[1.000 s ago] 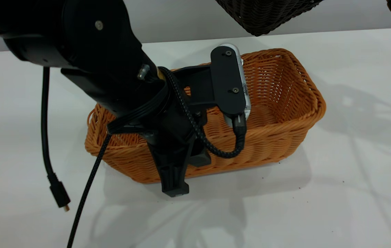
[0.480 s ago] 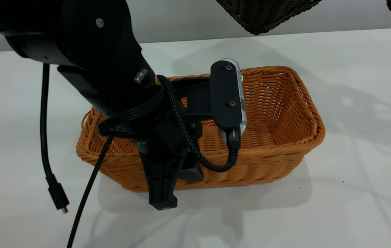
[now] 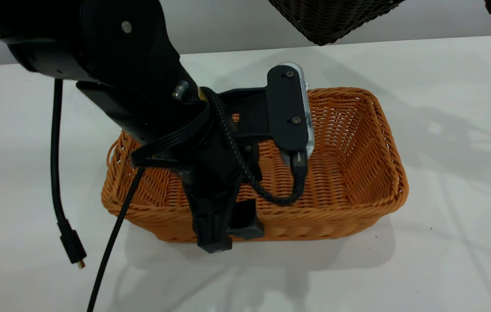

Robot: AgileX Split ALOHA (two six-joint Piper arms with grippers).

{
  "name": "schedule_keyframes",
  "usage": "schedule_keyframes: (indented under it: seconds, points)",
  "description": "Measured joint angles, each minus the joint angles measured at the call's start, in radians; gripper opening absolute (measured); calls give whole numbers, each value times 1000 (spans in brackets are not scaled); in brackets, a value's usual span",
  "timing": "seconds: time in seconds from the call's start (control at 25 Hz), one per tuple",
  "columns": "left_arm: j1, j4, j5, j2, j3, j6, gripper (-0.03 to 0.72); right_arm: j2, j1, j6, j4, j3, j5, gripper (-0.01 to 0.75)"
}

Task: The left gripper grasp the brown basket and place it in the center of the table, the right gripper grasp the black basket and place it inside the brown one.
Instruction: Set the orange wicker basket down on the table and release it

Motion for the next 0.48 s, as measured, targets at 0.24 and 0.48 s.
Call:
schedule_keyframes:
  seconds: [0.24, 0.48]
  points:
    - [0, 0, 55, -4, -43, -14, 549, -1, 0, 0, 0, -5, 1, 239]
    - [0, 1, 148, -62, -82, -38, 551, -1, 0, 0, 0, -5, -7, 239]
